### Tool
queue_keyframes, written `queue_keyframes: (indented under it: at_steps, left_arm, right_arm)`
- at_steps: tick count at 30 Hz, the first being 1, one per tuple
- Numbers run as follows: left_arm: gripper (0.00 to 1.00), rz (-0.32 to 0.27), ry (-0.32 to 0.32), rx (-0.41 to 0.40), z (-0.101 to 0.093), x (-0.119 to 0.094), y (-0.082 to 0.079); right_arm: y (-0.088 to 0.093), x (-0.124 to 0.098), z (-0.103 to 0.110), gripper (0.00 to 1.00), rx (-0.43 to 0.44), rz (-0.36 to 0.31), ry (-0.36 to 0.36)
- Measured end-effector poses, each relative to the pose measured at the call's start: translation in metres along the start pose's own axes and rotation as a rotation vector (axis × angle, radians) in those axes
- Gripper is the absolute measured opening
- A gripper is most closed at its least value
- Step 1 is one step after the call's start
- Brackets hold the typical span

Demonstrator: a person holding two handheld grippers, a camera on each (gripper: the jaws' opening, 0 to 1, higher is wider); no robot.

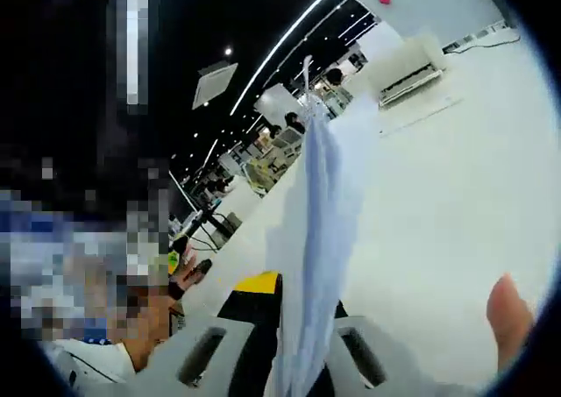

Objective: Organize the stack of printing papers by aligning and flattening the scattered papers on the table

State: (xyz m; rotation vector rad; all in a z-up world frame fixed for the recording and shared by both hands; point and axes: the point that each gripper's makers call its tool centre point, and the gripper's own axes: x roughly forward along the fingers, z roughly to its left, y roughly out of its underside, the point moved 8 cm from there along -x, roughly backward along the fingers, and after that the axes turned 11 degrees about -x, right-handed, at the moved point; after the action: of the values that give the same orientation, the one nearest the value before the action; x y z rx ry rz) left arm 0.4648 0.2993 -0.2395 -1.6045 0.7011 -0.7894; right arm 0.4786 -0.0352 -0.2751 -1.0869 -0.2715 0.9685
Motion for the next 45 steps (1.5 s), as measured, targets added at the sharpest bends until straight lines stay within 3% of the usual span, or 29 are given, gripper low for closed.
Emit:
queue_keyframes:
  at_steps: [6,9,11,13,14,16,21,25,28,30,32,34,35,38,40,42,45]
  left_arm:
    - [0.26,0.022,0.003,0.005,-0.01,0.006,0.01]
    - [0.26,0.063,0.004,0.027,-0.013,0.011,0.014]
    - [0.26,0.078,0.001,0.044,-0.015,0.012,0.014]
    - [0.26,0.064,0.005,0.034,-0.015,0.013,0.013]
    - [0.26,0.06,0.009,0.028,-0.015,0.014,0.014]
    - [0.26,0.06,0.008,0.022,-0.014,0.017,0.016]
    - [0.26,0.08,0.012,0.005,-0.015,0.02,0.023]
    - [0.26,0.077,0.022,0.014,-0.018,0.021,0.023]
    - [0.26,0.062,0.021,0.013,-0.017,0.021,0.019]
    - [0.26,0.061,0.02,0.017,-0.017,0.021,0.016]
    - [0.26,0.062,0.017,0.031,-0.016,0.02,0.014]
    - [0.26,0.062,0.015,0.036,-0.015,0.018,0.012]
    - [0.26,0.063,0.011,0.041,-0.014,0.017,0.011]
    - [0.26,0.055,0.002,0.041,-0.011,0.016,0.008]
    - [0.26,0.047,0.001,0.04,-0.011,0.016,0.007]
    - [0.27,0.047,0.01,0.038,-0.014,0.018,0.006]
    - [0.28,0.061,0.022,0.065,-0.02,0.019,0.004]
  right_arm:
    - [0.005,0.005,-0.005,0.0,-0.049,0.043,0.031]
    - [0.006,0.01,-0.012,0.01,-0.141,0.112,0.068]
    - [0.003,0.013,-0.016,0.1,-0.259,0.119,0.105]
    - [-0.001,0.016,-0.017,0.23,-0.45,0.098,0.117]
    - [-0.001,0.017,-0.017,0.24,-0.48,0.097,0.125]
    - [0.0,0.018,-0.015,0.3,-0.514,0.109,0.118]
    - [-0.008,0.02,-0.024,0.6,-0.603,0.047,0.151]
    - [-0.008,0.021,-0.018,0.64,-0.594,0.026,0.131]
    - [-0.015,0.02,-0.023,0.71,-0.705,0.01,0.179]
    - [-0.021,0.017,-0.026,0.71,-0.699,-0.019,0.195]
    - [-0.034,0.009,-0.032,0.71,-0.671,-0.104,0.201]
    - [-0.04,0.002,-0.037,0.69,-0.68,-0.122,0.217]
    - [-0.05,-0.018,-0.048,0.68,-0.707,-0.135,0.273]
    - [-0.053,-0.025,-0.046,0.64,-0.699,-0.146,0.279]
    - [-0.058,-0.034,-0.039,0.56,-0.704,-0.182,0.266]
    - [-0.065,-0.043,-0.028,0.55,-0.785,-0.217,0.274]
    - [-0.067,-0.051,-0.016,0.5,-0.837,-0.218,0.268]
